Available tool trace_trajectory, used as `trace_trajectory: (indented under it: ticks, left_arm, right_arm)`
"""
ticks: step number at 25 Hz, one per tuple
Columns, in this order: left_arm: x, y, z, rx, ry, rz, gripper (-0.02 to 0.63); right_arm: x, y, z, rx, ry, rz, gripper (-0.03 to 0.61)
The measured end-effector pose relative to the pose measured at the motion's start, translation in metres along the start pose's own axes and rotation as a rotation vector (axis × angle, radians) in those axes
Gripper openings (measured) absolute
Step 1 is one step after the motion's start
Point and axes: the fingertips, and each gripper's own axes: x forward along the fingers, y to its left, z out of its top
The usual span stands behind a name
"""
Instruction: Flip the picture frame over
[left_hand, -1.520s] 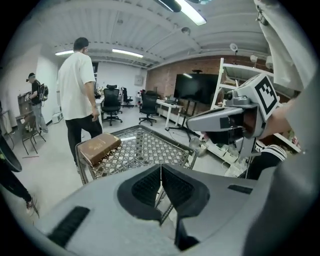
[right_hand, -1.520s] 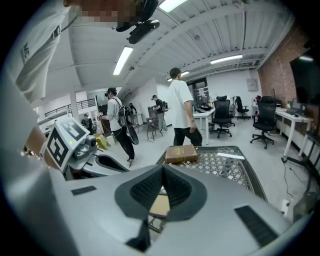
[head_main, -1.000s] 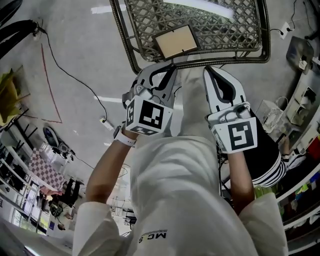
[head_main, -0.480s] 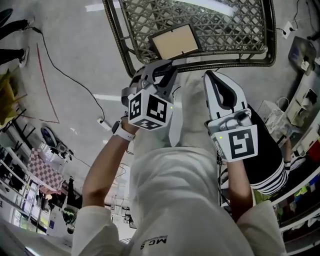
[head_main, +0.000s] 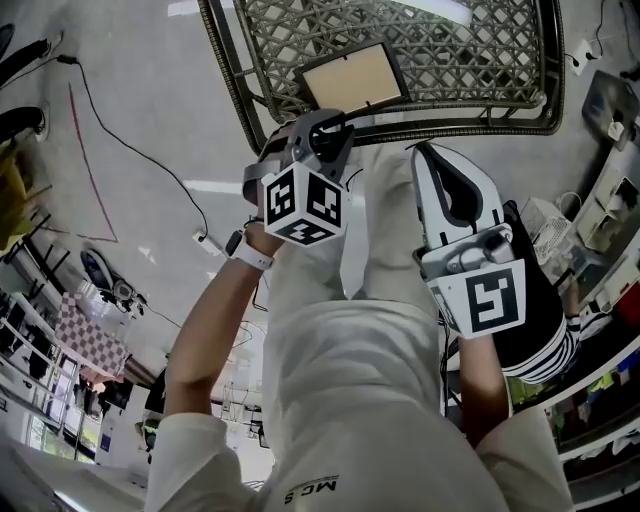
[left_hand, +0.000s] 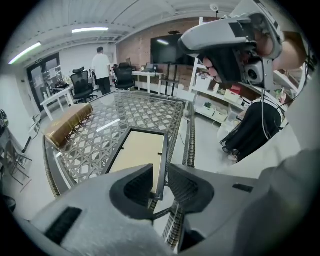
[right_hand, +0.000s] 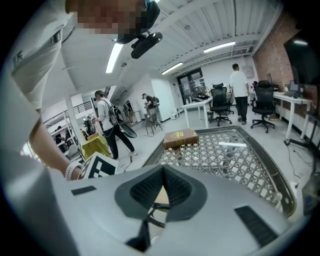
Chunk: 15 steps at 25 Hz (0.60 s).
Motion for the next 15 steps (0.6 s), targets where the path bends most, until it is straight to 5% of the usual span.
trace_trajectory:
  ticks: [15]
  left_arm:
    - [0.020, 0.000, -0.018, 0.051, 0.092, -0.021, 0.074]
  right_arm:
    - [-0.002, -0.008, -0.002, 0.022, -0.007, -0.014, 0.017]
